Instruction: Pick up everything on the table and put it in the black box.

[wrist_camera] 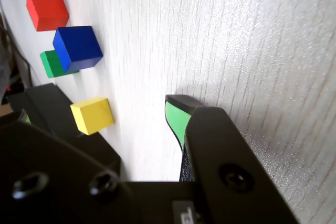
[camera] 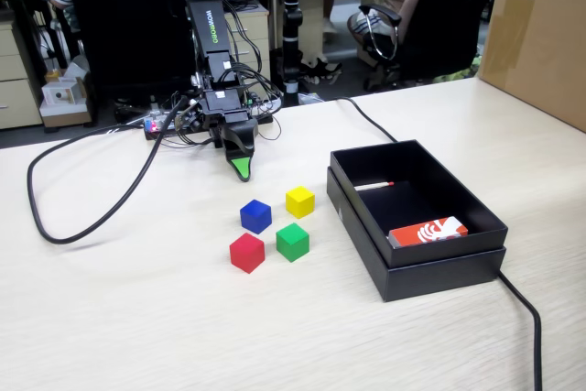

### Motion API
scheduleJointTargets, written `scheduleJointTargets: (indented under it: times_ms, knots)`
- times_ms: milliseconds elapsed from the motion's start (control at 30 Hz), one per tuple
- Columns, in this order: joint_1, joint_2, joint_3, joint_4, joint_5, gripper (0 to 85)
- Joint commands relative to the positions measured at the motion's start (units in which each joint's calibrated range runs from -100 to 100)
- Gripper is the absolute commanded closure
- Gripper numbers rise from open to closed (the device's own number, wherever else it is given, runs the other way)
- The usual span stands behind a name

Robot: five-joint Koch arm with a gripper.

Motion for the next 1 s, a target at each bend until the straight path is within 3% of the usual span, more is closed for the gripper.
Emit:
scheduleJointTargets:
  times_ms: [0, 333, 433, 533, 700, 967]
  knots:
    - [0.00, -0.13, -0.30, -4.37, -0.10, 35.6]
    - [0.00, -0.13, 0.52, -4.37, -0.05, 38.0]
    - [-0.39, -0.01, 1.79, -5.40, -2.25, 38.2]
    - [-1.56, -0.01, 7.41, -13.27, -1.90, 38.2]
    - [-1.66, 1.36, 18.65, -28.21, 1.61, 37.8]
    - [-1.51, 29.47, 56.46, -49.55, 2.93, 38.2]
